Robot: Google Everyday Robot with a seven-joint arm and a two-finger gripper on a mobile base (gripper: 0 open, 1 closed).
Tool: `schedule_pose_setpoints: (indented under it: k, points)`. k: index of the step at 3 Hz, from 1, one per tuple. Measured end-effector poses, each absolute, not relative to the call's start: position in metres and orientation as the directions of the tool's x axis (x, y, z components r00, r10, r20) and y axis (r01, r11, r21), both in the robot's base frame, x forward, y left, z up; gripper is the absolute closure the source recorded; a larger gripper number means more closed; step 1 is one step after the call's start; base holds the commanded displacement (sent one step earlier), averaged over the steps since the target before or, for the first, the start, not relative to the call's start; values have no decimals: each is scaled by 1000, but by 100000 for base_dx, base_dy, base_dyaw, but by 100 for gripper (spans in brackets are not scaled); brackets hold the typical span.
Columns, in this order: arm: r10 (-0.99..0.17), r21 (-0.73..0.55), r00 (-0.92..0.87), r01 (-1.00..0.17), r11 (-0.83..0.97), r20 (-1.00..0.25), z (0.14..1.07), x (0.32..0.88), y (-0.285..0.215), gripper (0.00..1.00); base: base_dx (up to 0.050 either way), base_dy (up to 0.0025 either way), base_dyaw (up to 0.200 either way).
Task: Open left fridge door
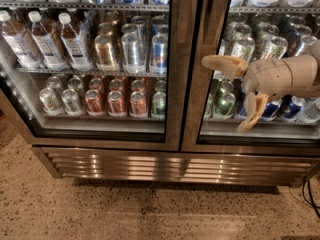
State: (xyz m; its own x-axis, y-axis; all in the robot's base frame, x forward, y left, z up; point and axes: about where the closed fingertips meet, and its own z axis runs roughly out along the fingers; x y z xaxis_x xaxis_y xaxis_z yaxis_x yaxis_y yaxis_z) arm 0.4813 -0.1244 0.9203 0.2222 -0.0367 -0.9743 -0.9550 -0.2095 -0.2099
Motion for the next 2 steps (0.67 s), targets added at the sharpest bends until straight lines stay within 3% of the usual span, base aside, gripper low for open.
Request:
schedule_pose_setpoints:
  k: [2]
  points:
    - [-77, -299, 315, -939, -170, -946, 974, 472, -125, 0, 0, 0, 0]
